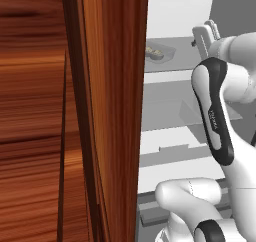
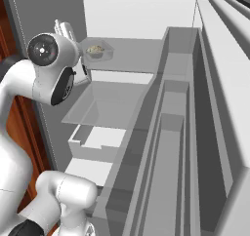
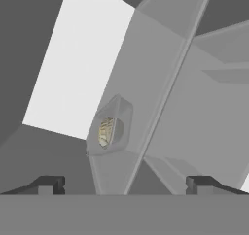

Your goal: Place two dumplings into each of the tupperware containers and then place the containers in the fridge.

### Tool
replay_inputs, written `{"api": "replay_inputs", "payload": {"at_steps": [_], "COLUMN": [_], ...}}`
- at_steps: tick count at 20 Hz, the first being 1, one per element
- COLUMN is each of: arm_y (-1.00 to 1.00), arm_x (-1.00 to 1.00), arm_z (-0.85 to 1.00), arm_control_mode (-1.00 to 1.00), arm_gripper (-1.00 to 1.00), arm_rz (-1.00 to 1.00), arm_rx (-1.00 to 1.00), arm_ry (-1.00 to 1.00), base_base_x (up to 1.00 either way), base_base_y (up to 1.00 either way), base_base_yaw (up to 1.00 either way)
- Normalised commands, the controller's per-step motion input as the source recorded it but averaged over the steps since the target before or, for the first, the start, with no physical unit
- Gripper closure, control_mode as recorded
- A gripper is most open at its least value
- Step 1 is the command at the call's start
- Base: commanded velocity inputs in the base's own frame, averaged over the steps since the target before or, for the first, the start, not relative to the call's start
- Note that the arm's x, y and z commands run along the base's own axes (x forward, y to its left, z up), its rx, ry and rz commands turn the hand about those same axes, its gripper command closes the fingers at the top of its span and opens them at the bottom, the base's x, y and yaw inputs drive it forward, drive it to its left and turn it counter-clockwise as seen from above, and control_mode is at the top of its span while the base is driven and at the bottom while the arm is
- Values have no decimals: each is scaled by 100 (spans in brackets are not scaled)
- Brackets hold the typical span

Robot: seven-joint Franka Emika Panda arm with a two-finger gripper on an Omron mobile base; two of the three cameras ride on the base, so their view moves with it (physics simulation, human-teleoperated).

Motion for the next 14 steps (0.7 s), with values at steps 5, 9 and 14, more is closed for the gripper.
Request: {"api": "replay_inputs", "payload": {"at_steps": [5, 9, 14], "arm_y": [0, 0, 0], "arm_x": [-100, -100, -100], "arm_z": [1, -1, 0], "arm_control_mode": [-100, -100, -100], "arm_gripper": [-100, -100, -100], "arm_rz": [0, 3, 14], "arm_rx": [-6, -13, -16], "arm_ry": [7, 9, 20], "base_base_x": [0, 0, 0], "base_base_y": [0, 0, 0], "base_base_yaw": [0, 0, 0]}}
